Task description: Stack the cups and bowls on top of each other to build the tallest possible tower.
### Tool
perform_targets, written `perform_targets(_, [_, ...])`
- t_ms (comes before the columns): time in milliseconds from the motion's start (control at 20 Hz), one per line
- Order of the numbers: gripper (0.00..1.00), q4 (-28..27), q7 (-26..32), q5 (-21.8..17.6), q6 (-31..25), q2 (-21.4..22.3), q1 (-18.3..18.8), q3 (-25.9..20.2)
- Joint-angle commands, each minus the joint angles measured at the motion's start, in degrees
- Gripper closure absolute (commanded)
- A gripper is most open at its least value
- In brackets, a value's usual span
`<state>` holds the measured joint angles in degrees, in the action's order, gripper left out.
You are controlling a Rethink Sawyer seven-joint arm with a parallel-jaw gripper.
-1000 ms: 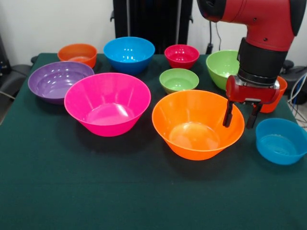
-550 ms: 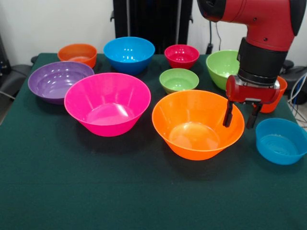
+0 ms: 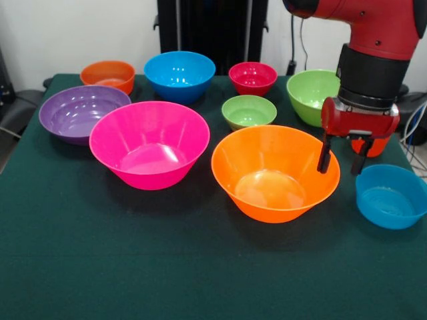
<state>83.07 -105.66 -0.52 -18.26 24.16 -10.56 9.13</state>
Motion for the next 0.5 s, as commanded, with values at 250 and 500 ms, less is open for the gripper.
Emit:
perform_targets(250, [0.0,1.2,-4.1,-0.6,-6.5,-0.9,-0.3,-5.3])
perform_targets(500, [1.0,1.4,-5.1,-0.6,-5.5,-1.5,-1.0,-4.6])
